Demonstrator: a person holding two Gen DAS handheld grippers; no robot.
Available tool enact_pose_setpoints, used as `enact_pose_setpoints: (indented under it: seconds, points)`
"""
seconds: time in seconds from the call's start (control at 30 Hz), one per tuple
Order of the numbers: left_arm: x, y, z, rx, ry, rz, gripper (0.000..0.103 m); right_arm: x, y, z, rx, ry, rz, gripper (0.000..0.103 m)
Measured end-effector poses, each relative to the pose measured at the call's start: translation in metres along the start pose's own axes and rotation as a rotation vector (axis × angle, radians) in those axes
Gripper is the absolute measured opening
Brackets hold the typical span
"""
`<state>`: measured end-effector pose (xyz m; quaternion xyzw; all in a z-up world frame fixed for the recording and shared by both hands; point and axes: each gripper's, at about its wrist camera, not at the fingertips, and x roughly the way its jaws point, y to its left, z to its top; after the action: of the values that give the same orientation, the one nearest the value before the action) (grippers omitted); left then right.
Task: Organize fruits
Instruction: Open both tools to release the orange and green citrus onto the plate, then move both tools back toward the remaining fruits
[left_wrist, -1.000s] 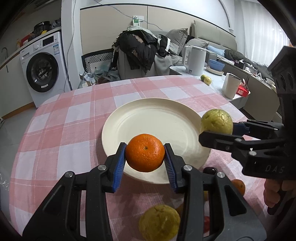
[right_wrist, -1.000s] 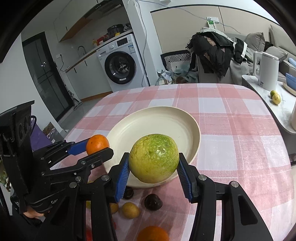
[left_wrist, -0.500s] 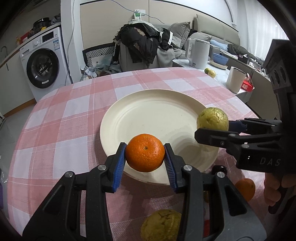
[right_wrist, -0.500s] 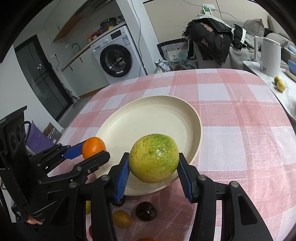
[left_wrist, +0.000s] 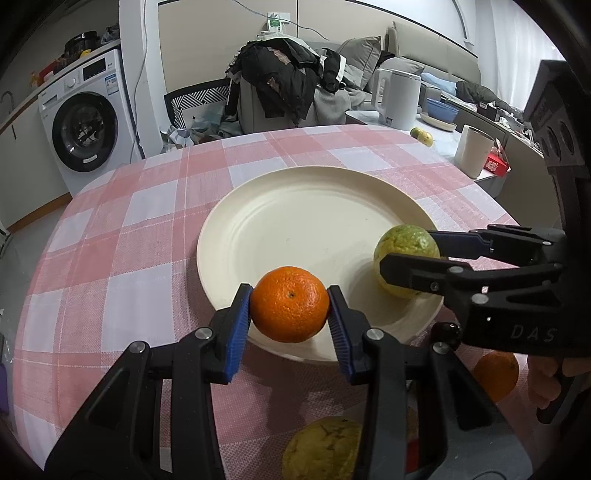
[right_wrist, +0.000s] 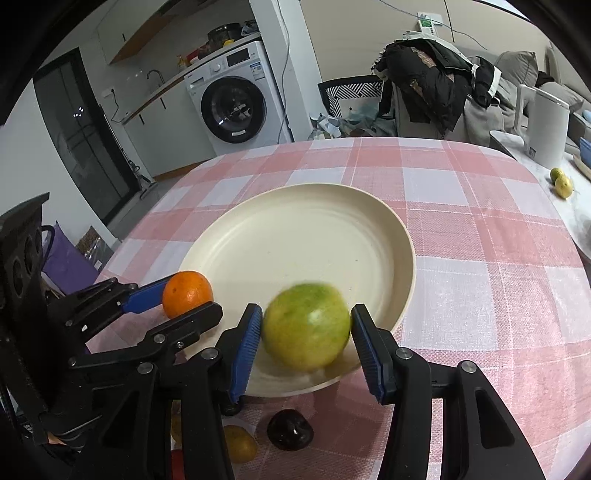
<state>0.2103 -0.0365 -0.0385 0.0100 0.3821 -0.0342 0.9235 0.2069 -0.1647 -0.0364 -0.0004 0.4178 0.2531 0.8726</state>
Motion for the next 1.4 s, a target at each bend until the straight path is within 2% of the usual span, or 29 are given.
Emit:
enact_pose_setpoints:
  seconds: [0.17, 0.23, 0.3, 0.37, 0.53, 0.6, 0.67, 0.93, 1.07, 1.17, 1.4]
  points:
    - [-0.005, 0.002, 0.001, -0.006, -0.014, 0.01, 0.039, -0.004, 0.001, 0.0, -0.015, -0.015, -0.039, 0.056]
    - [-0.008, 0.002, 0.001, -0.006, -0.016, 0.014, 0.048, -0.008, 0.002, 0.0, -0.02, -0.025, -0.046, 0.065]
    - [-0.014, 0.002, 0.001, -0.005, -0.029, 0.022, 0.073, -0.017, 0.002, -0.001, -0.022, -0.046, -0.064, 0.074]
    - [-0.023, 0.003, -0.001, -0.01, -0.057, 0.03, 0.085, -0.028, 0.002, -0.003, -0.029, -0.085, -0.089, 0.084]
    - [-0.049, 0.003, -0.007, -0.003, -0.096, 0.023, 0.089, -0.052, -0.002, -0.014, -0.013, -0.127, -0.082, 0.103]
    - [-0.061, 0.003, -0.012, -0.001, -0.118, 0.029, 0.103, -0.059, -0.005, -0.02, -0.005, -0.132, -0.083, 0.103]
    - [-0.075, 0.003, -0.018, -0.007, -0.145, 0.026, 0.102, -0.062, -0.007, -0.026, 0.003, -0.114, -0.082, 0.103]
    - [-0.111, 0.001, -0.037, 0.01, -0.156, 0.035, 0.102, -0.079, -0.001, -0.047, -0.011, -0.078, -0.081, 0.103]
    - [-0.129, 0.005, -0.047, 0.005, -0.158, 0.036, 0.102, -0.082, 0.008, -0.057, -0.058, -0.044, -0.131, 0.103]
    - [-0.134, 0.009, -0.055, -0.005, -0.142, 0.038, 0.102, -0.081, 0.017, -0.068, -0.112, -0.023, -0.175, 0.103]
    - [-0.125, 0.008, -0.067, -0.015, -0.101, 0.031, 0.102, -0.072, 0.021, -0.078, -0.137, 0.021, -0.157, 0.103]
